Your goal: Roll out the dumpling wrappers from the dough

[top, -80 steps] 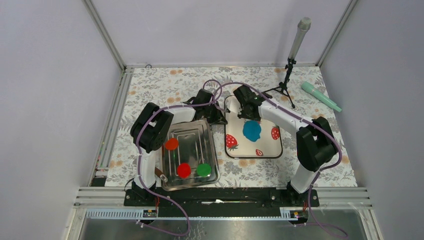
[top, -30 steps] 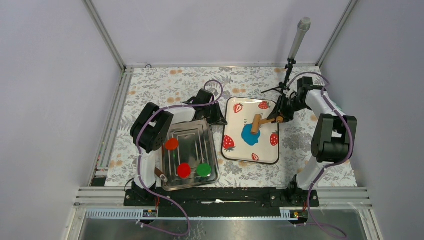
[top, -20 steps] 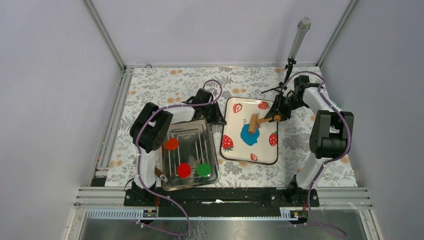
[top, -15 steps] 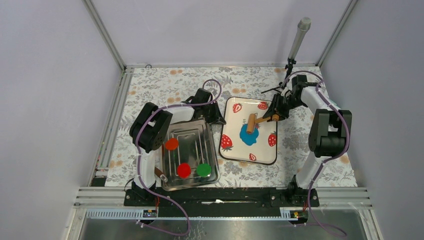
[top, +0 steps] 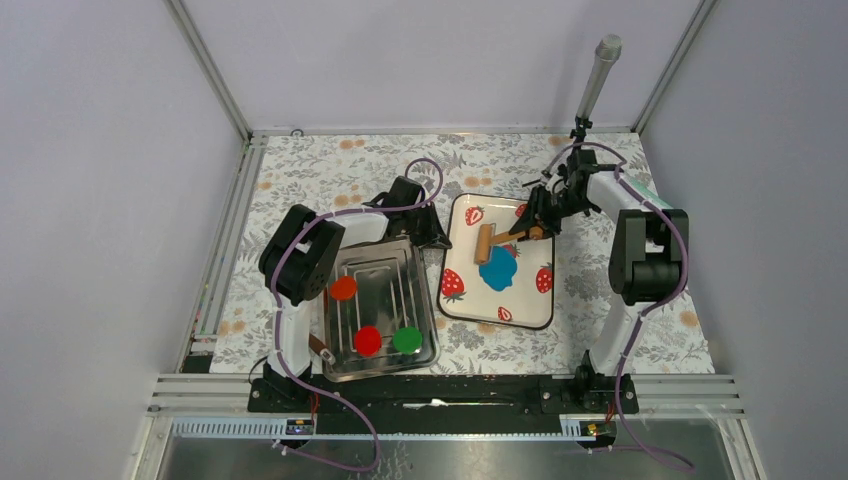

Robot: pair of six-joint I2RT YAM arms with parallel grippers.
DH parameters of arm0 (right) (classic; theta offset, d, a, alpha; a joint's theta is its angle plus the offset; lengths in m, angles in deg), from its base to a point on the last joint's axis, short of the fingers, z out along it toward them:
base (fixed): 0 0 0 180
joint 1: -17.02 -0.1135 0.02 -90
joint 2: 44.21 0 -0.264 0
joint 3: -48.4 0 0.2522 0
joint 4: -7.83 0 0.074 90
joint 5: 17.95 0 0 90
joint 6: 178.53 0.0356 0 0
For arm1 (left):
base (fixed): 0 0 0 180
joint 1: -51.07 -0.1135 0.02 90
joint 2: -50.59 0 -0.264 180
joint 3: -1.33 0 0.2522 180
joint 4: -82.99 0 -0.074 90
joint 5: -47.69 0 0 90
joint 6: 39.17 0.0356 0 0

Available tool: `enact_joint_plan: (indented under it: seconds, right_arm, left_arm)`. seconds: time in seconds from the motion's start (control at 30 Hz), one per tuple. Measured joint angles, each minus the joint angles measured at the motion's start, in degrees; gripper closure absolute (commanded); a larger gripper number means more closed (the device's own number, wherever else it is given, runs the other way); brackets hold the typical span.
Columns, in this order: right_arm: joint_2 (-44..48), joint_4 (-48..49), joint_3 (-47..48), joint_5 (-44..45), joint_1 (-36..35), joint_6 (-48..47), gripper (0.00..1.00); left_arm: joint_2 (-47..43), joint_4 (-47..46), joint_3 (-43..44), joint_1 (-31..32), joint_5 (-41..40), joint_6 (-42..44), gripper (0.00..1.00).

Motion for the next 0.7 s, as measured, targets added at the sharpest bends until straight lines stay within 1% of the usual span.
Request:
enact_joint_plan:
  seconds: [0.2, 0.37, 0.57, 0.7]
  right_arm:
    - [-1.9, 3.1, -0.1, -2.0, -5.3, 0.3, 1.00]
    - [-1.9, 3.1, 0.3, -2.6, -6.4, 0.2, 1.00]
    - [-1.6, -1.3, 4.4, -0.6, -6.6, -3.7, 1.00]
    - [2.9, -5.3, 4.8, 2.2, -6.4, -8.7, 1.00]
  left_arm:
    - [0.0, -0.1, 0.0, 0.1, 0.0, 0.0, 1.00]
    - [0.0, -0.1, 0.0, 0.1, -0.1, 0.0, 1.00]
    - [0.0, -0.6, 0.0, 0.7, -0.2, 0.0, 1.00]
    - [0.1, -0.7, 0.0, 1.0, -0.2, 0.0, 1.00]
